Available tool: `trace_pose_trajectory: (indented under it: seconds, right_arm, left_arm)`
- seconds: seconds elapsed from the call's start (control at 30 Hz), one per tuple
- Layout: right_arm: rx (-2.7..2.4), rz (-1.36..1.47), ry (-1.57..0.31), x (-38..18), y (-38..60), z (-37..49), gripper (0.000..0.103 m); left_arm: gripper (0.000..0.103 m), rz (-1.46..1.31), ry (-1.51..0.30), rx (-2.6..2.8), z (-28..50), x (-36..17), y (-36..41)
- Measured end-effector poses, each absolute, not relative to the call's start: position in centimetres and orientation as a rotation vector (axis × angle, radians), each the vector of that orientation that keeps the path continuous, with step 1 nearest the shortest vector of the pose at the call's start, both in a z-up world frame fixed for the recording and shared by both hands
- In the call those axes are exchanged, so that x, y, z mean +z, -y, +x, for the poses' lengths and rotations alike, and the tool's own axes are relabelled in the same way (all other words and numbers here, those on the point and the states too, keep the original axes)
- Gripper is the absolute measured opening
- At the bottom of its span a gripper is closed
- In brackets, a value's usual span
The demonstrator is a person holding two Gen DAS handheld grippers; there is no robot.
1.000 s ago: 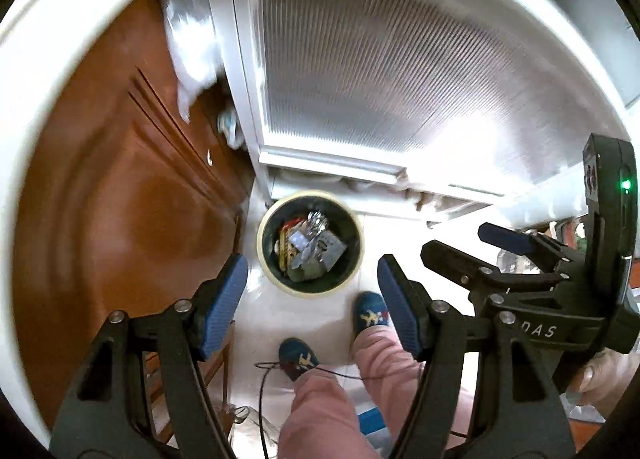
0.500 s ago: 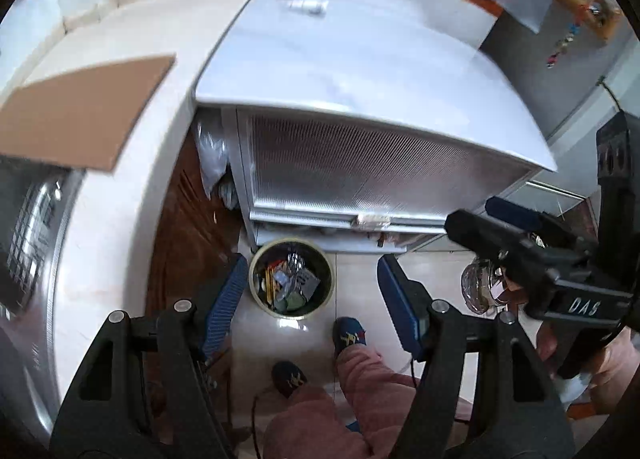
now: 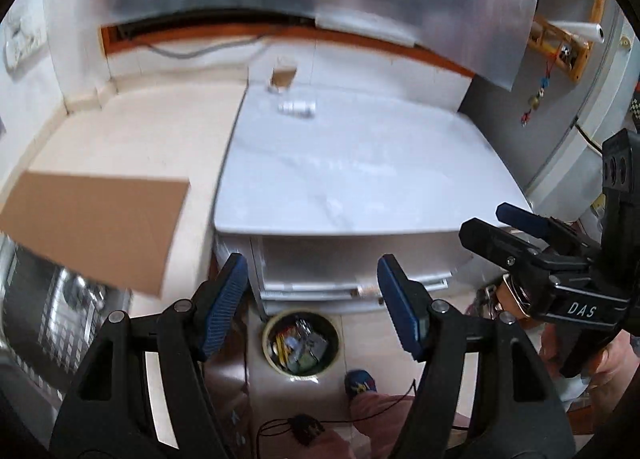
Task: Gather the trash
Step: 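Raise both tools back over the counter toward the paper cup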
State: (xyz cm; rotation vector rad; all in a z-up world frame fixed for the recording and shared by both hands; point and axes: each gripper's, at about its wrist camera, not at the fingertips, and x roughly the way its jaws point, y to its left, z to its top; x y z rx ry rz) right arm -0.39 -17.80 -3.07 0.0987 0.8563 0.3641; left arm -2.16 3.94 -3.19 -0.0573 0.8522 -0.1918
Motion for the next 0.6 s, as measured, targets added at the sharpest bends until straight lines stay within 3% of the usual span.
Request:
trace_pose_trajectory:
  seconds: [0.13, 0.27, 0.6]
  right_arm:
    - [0.37, 0.066, -0.801, -0.7, 16.9, 1.9, 0.096]
    - [0.401, 0.008, -0.779, 0.5, 15.9, 6.2, 0.083]
    - [0.504, -0.084, -0.874, -3.2, 14.8, 23.8, 0.071]
  left_arm:
    - [0.065, -0.044, -0.821, -0.196, 0.1, -1.3, -4.7]
    - [0.065, -0.048, -0.807, -0.155, 3.6, -0.1, -5.5]
    - [0.065, -0.078, -0.866, -0.043, 16.4, -1.9, -5.3]
